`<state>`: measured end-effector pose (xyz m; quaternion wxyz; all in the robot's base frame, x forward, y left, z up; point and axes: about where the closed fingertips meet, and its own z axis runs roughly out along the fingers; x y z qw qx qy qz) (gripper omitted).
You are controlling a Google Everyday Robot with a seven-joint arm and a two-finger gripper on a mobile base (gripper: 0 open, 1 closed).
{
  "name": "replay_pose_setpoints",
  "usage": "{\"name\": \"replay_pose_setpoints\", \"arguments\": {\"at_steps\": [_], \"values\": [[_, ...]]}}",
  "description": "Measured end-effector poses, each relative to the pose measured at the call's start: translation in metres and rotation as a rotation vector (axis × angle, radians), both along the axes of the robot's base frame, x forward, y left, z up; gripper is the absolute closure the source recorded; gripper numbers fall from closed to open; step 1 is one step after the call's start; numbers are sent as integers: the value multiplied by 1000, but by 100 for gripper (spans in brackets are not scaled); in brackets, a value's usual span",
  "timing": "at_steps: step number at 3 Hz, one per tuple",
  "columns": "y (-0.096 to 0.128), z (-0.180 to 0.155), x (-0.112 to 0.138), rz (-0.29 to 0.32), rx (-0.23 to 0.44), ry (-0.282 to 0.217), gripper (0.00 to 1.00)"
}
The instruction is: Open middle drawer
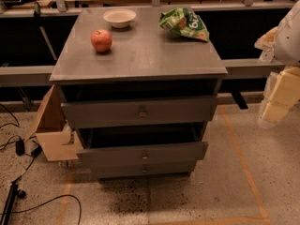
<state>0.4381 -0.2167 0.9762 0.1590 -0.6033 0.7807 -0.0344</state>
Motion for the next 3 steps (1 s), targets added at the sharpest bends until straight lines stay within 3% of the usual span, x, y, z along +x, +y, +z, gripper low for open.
{"name": "replay_pose_setpoints", "arguments": {"at_steps": [2,3], "values": [[2,0,2,3,15,-13,0],[15,-23,10,10,85,-25,0]]}}
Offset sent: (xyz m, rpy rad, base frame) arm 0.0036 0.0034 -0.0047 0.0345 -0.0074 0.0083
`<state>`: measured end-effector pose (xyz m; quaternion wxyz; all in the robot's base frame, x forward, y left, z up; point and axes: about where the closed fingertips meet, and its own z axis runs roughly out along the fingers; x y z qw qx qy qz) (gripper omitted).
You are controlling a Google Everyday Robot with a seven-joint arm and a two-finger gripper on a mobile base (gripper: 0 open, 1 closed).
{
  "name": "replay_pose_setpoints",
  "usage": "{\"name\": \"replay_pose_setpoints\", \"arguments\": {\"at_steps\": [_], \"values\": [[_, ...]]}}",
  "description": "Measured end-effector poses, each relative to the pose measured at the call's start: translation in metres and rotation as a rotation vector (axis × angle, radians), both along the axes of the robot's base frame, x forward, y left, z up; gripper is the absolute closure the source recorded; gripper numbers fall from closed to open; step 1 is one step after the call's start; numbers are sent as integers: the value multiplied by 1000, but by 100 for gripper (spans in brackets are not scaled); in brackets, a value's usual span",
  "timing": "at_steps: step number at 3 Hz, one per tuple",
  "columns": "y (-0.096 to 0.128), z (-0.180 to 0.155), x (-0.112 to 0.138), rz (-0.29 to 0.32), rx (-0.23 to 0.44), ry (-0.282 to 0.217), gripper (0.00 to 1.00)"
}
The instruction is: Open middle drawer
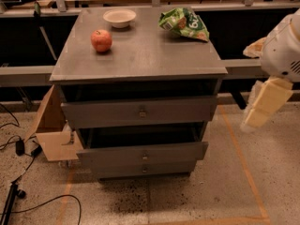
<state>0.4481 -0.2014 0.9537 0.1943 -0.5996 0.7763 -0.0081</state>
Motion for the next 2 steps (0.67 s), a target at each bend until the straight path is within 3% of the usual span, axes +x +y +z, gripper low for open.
{"name": "replay_pose_setpoints", "arguments": {"at_steps": [2], "values": [[91,-156,24,201,189,80,0]]}}
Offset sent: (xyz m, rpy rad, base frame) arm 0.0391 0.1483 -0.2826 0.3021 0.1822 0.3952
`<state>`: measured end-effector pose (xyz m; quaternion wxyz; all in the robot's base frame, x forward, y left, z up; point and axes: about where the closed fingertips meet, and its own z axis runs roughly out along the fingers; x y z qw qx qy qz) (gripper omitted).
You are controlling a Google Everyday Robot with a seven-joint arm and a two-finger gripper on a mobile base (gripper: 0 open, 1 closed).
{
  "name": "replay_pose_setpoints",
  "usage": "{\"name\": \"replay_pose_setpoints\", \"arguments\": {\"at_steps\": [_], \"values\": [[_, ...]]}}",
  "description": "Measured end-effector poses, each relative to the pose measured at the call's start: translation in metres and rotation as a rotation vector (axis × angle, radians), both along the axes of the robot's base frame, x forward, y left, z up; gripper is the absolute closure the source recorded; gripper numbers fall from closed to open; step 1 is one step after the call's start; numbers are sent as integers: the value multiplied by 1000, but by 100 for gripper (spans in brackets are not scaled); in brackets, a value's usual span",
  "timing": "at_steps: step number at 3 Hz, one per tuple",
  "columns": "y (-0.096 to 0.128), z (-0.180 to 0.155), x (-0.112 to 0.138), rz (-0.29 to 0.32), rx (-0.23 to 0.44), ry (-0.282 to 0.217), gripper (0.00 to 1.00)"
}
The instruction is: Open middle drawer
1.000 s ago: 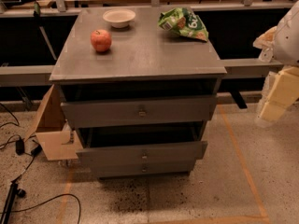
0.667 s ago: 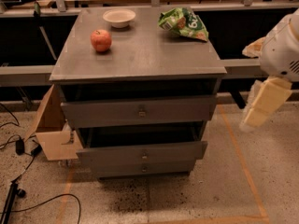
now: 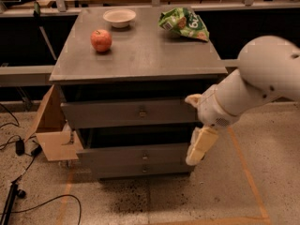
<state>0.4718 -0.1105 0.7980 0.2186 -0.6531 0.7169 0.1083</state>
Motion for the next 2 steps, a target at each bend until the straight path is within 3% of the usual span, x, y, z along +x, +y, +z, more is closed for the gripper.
{"name": "replay_pose_setpoints", "arguments": {"at_steps": [1,2], "values": [[33,-76,7,142,36,17,0],[34,-87,9,155,45,20,0]]}}
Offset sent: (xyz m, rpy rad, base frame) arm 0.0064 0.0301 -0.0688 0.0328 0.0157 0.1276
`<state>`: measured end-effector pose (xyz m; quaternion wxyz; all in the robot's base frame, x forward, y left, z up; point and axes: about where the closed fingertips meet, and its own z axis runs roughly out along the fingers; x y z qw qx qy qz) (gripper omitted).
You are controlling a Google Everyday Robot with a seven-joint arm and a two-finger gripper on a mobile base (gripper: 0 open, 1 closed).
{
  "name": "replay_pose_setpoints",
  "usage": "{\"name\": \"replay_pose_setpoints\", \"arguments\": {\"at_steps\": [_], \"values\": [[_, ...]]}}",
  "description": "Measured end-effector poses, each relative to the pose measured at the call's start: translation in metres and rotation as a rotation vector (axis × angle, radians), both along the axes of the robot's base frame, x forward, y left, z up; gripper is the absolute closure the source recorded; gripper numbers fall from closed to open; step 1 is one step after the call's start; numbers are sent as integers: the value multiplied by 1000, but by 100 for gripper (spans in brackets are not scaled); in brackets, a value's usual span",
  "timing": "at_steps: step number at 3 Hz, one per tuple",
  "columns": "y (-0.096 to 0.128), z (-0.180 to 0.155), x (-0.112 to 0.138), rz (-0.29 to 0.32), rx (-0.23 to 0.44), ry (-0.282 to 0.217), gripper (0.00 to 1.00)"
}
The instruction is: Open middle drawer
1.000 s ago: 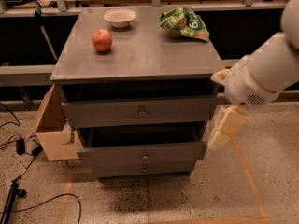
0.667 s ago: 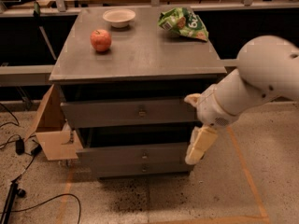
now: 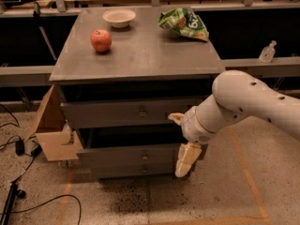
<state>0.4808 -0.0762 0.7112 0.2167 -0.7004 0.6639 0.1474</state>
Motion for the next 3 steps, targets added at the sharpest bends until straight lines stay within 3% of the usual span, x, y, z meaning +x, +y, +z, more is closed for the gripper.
{"name": "replay_pose_setpoints", "arguments": {"at_steps": [1,3], "values": [[-2,-14,3,-2,-22,5,0],[-60,-107,42,41,-117,36,0]]}}
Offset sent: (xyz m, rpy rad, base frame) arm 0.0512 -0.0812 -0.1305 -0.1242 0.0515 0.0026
